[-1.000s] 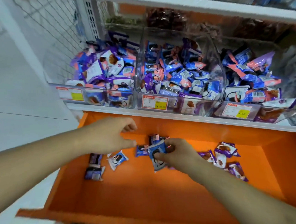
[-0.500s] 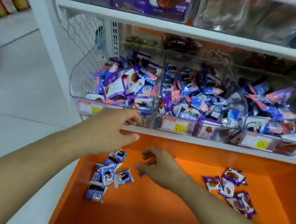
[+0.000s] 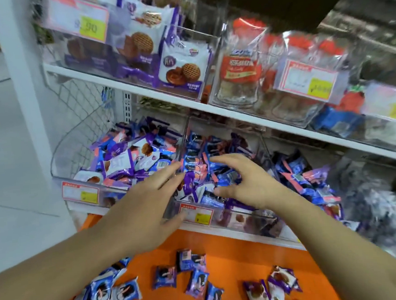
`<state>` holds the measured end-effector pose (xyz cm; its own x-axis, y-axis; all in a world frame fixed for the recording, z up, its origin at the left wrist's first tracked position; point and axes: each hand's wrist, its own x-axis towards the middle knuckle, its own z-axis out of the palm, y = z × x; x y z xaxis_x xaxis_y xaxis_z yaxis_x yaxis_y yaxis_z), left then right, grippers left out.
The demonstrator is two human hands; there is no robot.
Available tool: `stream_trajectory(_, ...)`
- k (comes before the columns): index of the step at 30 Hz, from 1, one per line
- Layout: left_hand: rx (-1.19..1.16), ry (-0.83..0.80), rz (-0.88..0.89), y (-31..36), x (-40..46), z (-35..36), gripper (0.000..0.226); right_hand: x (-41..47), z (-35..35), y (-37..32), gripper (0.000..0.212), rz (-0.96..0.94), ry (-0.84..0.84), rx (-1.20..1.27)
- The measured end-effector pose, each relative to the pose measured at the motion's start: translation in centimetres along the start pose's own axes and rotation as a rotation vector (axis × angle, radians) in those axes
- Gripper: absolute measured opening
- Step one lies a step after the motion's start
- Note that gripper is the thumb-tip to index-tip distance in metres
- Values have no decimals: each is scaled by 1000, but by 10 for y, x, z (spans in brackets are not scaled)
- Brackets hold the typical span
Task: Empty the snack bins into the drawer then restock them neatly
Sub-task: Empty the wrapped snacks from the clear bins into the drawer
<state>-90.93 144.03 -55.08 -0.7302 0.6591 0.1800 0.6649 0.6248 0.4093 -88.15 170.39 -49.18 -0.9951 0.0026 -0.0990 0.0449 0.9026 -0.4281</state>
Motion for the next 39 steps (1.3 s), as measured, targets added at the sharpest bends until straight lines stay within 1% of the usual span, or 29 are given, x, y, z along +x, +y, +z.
stream_trajectory(2, 3, 2, 10, -5, 0, 1, 89, 23, 0, 6, 82, 57, -203, 47)
stream_trajectory(4, -21, 12, 29, -11, 1, 1, 88, 41, 6, 12, 82, 94, -326, 2)
stream_trajectory(6, -35, 20, 46, -15, 1, 0, 88, 54, 11, 14, 80, 101, -386, -74)
stream_trajectory(9, -13, 13, 51, -17, 1, 0, 85, 62, 13, 17, 78, 79, -421, -171)
stream_trajectory(11, 0, 6, 58, -17, 1, 0, 84, 61, 14, 19, 75, 62, -409, -192)
stream_trajectory(13, 9, 3, 65, -17, 1, 0, 84, 57, 13, 18, 69, 50, -359, -150)
stream_trajectory(18, 14, -10, 70, -16, -1, 0, 84, 40, 8, 13, 57, 33, -209, -66)
stream_trajectory(20, 9, -24, 66, -15, -2, 0, 84, 34, 9, 16, 55, 27, -130, 5)
stream_trajectory(22, 9, -34, 59, -14, -3, 1, 84, 29, 7, 20, 53, 46, -25, 95)
stream_trajectory(23, 6, -38, 55, -13, -3, 1, 83, 26, 4, 21, 56, 67, -2, 116)
stream_trajectory(25, -9, -45, 50, -12, -3, 1, 82, 21, 1, 23, 62, 97, -37, 74)
stream_trajectory(27, -26, -47, 47, -11, -3, 2, 82, 19, 0, 25, 58, 111, -94, 16)
stream_trajectory(29, -30, -46, 37, -10, -3, 4, 82, 16, 3, 25, 55, 123, -123, 52)
stream_trajectory(33, -28, -41, 26, -8, -3, 6, 81, 12, 4, 20, 54, 134, -130, 167)
stream_trajectory(35, -18, -25, 40, -9, -1, 8, 83, 13, 6, 20, 60, 118, -132, 139)
stream_trajectory(37, -24, -6, 50, -12, 1, 11, 85, 15, 11, 21, 59, 120, -97, 135)
stream_trajectory(39, -42, 8, 51, -14, 2, 12, 86, 18, 15, 24, 53, 117, -37, 154)
